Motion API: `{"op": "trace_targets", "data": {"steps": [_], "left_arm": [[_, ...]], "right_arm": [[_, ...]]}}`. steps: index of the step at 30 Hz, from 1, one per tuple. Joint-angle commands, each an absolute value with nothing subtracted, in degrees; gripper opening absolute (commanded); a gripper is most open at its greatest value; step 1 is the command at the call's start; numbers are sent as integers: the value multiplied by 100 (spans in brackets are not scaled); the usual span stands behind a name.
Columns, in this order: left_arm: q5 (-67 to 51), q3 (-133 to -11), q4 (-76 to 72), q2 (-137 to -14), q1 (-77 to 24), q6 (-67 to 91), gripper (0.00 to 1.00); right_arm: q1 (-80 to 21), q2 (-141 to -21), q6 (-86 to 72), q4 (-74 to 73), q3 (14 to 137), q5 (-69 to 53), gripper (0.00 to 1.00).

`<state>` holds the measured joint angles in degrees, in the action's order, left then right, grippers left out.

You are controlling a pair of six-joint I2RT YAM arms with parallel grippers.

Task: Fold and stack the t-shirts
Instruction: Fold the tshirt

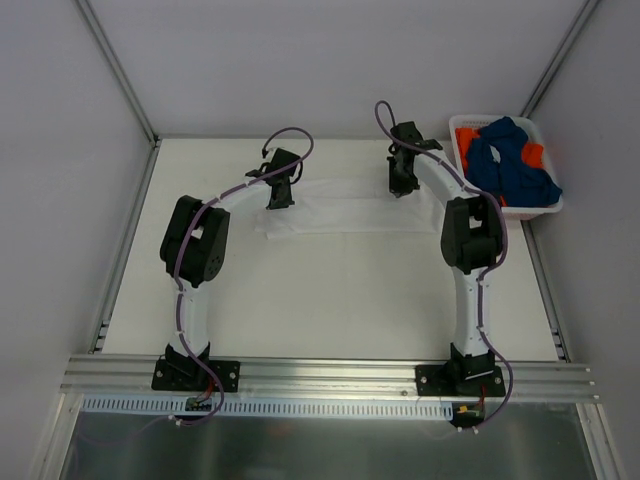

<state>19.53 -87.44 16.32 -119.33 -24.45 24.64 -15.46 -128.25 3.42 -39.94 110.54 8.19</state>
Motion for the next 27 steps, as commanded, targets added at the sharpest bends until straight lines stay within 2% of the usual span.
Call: {"op": "trace_targets", "data": {"steps": [1,10,19,22,27], "left_arm": [[1863,-8807,1643,-11769,-2505,2566,0],[2004,-8728,1643,-11716,-2505,2496,0],[2030,-8719,1635,-11830,-2505,2487,0],[2065,-8684,1635,-11865,-2496,2487,0],[2083,-8526,1661,-11830,-2479,2593,0]], "right_arm": [[-1547,-12998,229,-4140,11653,791,2],[-1547,-13868,62,-4219,12770,616,2],[-1521,-14186,9,-3790,12850,465,2],[-1521,-13766,9,-3168,12447,527,8],[-1512,-13035,149,-2628,12199,457,36]]}}
